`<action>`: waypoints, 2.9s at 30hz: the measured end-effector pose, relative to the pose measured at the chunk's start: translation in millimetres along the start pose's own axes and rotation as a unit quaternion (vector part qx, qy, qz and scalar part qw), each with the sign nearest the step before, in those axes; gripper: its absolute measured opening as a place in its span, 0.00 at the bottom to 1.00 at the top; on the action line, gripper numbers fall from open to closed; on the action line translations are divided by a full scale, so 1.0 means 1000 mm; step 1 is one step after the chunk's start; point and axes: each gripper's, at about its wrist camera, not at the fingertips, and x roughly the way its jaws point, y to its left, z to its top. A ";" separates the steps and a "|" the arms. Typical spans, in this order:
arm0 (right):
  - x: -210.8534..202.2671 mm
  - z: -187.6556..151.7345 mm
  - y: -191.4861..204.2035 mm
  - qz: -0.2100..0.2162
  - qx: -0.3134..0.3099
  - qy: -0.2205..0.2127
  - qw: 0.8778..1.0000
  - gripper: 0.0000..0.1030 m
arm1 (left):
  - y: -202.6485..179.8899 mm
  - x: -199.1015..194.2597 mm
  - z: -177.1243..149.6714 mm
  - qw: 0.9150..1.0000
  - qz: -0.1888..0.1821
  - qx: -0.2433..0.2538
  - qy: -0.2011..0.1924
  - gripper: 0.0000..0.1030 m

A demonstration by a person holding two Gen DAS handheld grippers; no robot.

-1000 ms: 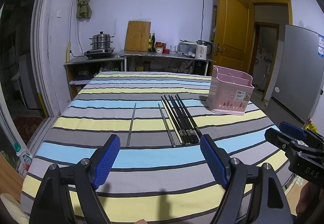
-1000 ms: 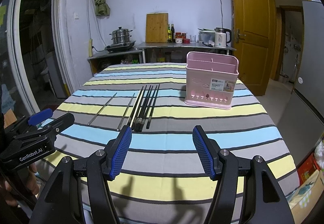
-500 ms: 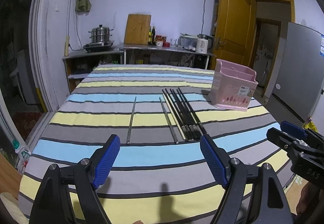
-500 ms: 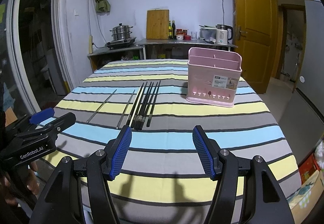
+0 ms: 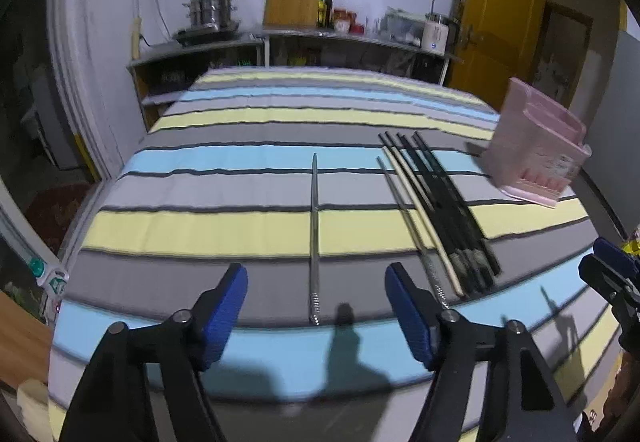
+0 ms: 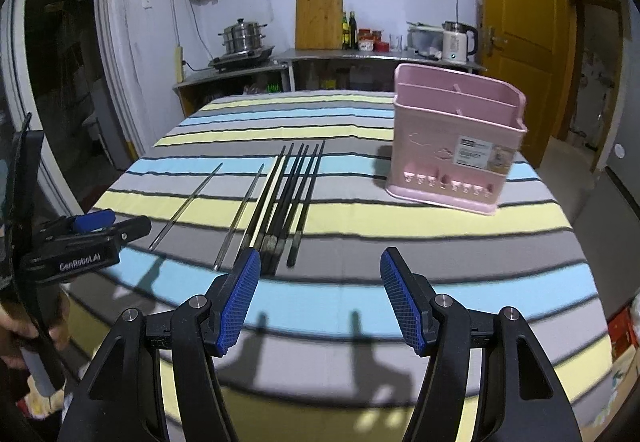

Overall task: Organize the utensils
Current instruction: 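Grasp a thin metal skewer with the left tool while the right tool grasps a black chopstick, then lift and carry the skewer with the left tool while the right tool carries the chopstick to the pink holder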

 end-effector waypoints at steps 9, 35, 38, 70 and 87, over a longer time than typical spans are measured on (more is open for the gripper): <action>0.087 0.040 0.001 0.009 -0.007 0.048 0.999 0.40 | 0.006 0.067 0.042 0.998 -0.018 0.018 0.053 0.41; 0.201 0.086 -0.011 0.013 0.000 0.126 0.992 0.15 | 0.003 0.118 0.078 0.997 -0.019 0.016 0.076 0.25; 0.207 0.093 -0.009 0.011 -0.007 0.137 0.991 0.15 | -0.002 0.120 0.081 0.997 -0.011 0.026 0.078 0.25; 0.093 0.140 -0.010 0.076 0.005 0.043 0.996 0.05 | -0.012 -0.010 0.126 0.995 -0.092 0.023 -0.013 0.04; 0.010 0.159 -0.054 0.087 0.048 -0.034 0.994 0.05 | -0.075 -0.064 0.169 0.985 -0.158 0.051 -0.040 0.04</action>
